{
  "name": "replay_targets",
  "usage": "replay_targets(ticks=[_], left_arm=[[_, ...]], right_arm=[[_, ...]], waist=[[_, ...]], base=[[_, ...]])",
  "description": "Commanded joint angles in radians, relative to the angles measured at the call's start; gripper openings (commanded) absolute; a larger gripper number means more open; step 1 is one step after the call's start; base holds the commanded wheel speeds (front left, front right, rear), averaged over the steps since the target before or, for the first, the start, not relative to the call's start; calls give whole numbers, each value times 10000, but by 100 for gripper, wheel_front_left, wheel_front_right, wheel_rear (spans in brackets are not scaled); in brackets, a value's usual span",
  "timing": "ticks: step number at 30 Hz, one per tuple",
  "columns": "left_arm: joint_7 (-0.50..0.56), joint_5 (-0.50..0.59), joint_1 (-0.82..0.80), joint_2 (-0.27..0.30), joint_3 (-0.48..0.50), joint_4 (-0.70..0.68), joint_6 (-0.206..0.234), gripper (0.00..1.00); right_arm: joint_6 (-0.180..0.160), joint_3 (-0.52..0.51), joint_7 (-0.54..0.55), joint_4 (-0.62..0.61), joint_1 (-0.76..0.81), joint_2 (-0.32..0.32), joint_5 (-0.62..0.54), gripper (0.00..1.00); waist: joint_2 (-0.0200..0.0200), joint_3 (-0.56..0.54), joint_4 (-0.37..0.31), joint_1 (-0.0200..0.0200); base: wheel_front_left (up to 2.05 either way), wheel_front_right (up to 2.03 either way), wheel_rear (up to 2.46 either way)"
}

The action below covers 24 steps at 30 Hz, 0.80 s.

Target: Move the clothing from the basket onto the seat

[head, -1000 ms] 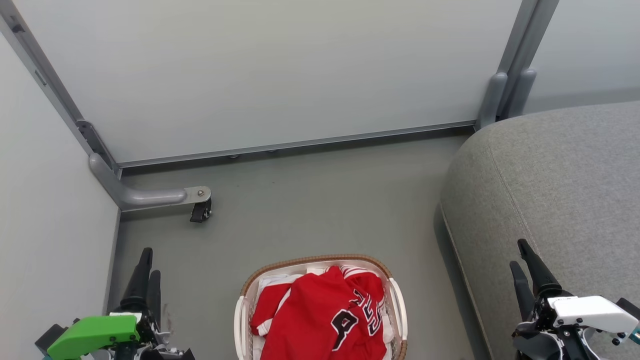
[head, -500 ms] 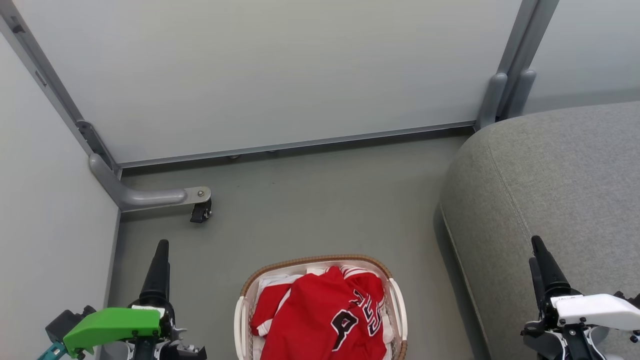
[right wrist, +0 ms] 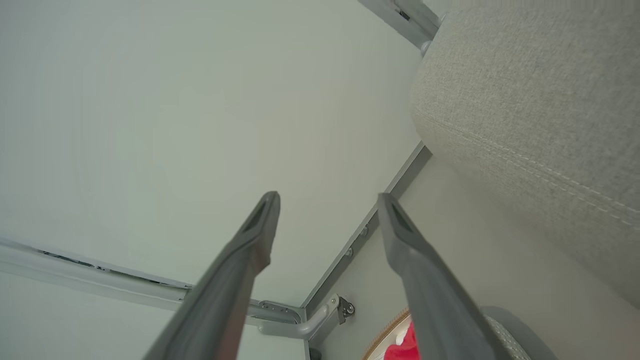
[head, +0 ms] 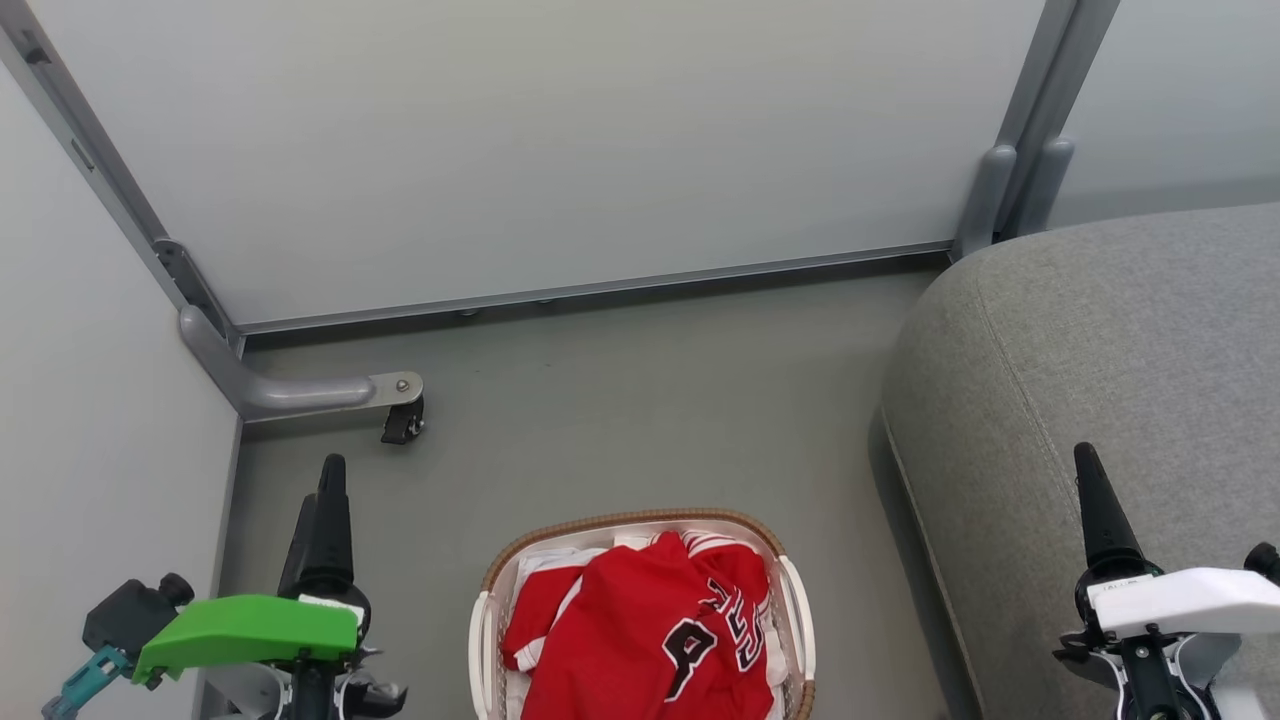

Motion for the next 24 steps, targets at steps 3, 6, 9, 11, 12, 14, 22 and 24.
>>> replay_targets(ticks=[3, 6, 9, 11, 12, 14, 22, 24], left_arm=[[-184, 902, -189, 61, -180, -271, 97, 100], [-287, 1455, -164, 64, -308, -299, 157, 100], [-394, 2071, -125, 67, -427, -297, 219, 100], [-455, 2441, -93, 70, -494, -271, 260, 100], [-490, 2594, -79, 71, -521, -260, 286, 100], [-547, 2989, -52, 73, -585, -223, 302, 100], [-824, 4312, 90, 82, -710, -31, 407, 100], [-876, 4557, 106, 84, -722, 30, 421, 100]], right_arm=[[1, 73, -200, -325, 59, -96, -1027, 100], [1, 170, -300, -403, 106, -98, -1703, 100], [1, 277, -409, -437, 168, -104, -2290, 100], [1, 342, -470, -444, 214, -107, -2652, 100], [1, 373, -504, -440, 236, -108, -2820, 100], [2, 418, -564, -426, 277, -111, -3160, 100], [2, 464, -844, -313, 357, -125, -4405, 100], [2, 478, -894, -283, 373, -128, -4666, 100]], waist=[[-1, 2, 5, -1], [-1, -1, 5, -1], [-1, -4, 3, -1], [-1, -6, 2, -1], [-1, -7, 2, -1], [-1, -9, 1, -1], [-1, -32, 12, -1], [-1, -37, 16, -1]], base=[[0, 0, 0], [0, 0, 0], [0, 0, 0], [0, 0, 0], [0, 0, 0], [0, 0, 0], [0, 0, 0], [0, 0, 0]])
